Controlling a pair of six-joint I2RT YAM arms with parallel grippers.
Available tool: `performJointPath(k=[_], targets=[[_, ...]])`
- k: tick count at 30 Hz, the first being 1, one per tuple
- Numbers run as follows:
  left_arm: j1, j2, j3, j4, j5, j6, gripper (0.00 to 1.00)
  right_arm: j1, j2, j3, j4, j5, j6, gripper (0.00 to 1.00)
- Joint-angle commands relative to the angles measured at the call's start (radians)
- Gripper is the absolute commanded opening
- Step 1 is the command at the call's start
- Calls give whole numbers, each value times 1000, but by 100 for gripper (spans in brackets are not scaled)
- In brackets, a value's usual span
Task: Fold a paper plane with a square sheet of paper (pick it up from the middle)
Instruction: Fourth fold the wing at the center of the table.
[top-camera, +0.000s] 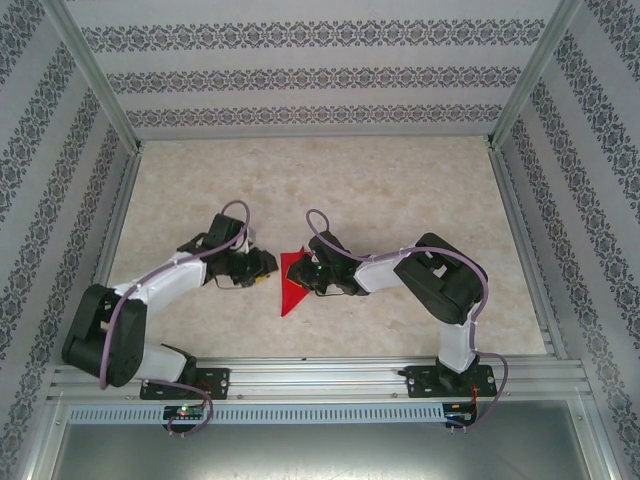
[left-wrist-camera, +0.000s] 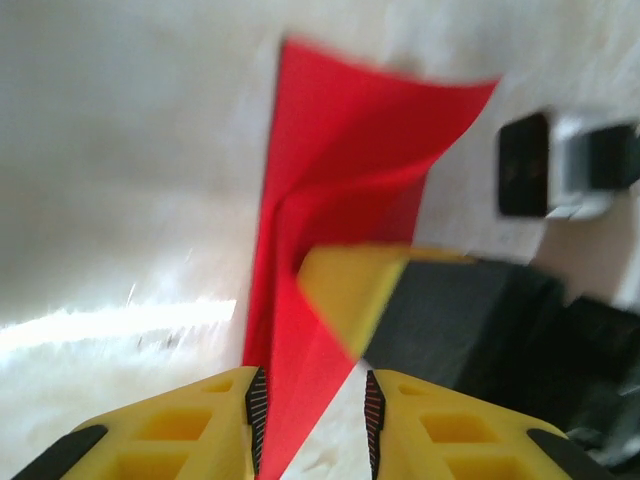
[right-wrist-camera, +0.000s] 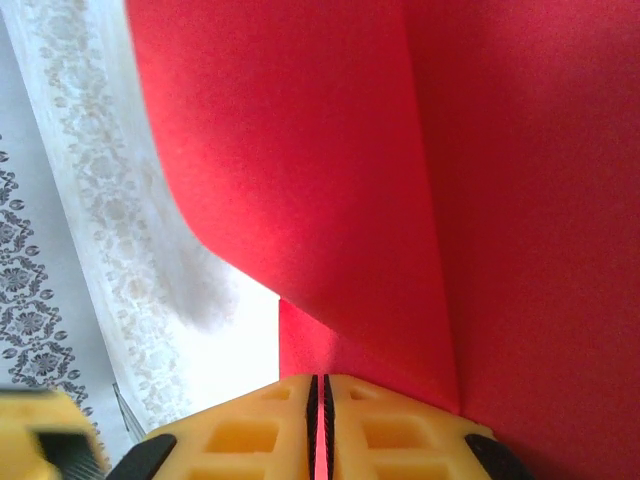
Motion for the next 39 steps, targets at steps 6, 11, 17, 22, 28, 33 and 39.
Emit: performJointPath(k=[6, 11, 17, 22, 28, 33, 39], targets=[[-83, -3, -140, 160, 107, -116, 33, 8, 67, -28, -145, 41, -2, 15], [-112, 48, -145, 259, 128, -149, 30, 8, 66, -25, -152, 39, -7, 15], [-116, 59, -153, 274, 118, -149, 20, 8, 67, -17, -164, 35, -20, 15], [-120, 59, -163, 277, 121, -146, 15, 8, 67, -17, -164, 33, -21, 15], [-123, 67, -163, 248, 123, -105, 10, 10, 63, -16, -176, 36, -29, 16], [-132, 103, -168, 265, 157, -75, 3, 9, 69, -3, -203, 36, -38, 16], [-148, 165, -178, 249, 173, -57, 1, 9, 74, 8, -221, 33, -44, 16]])
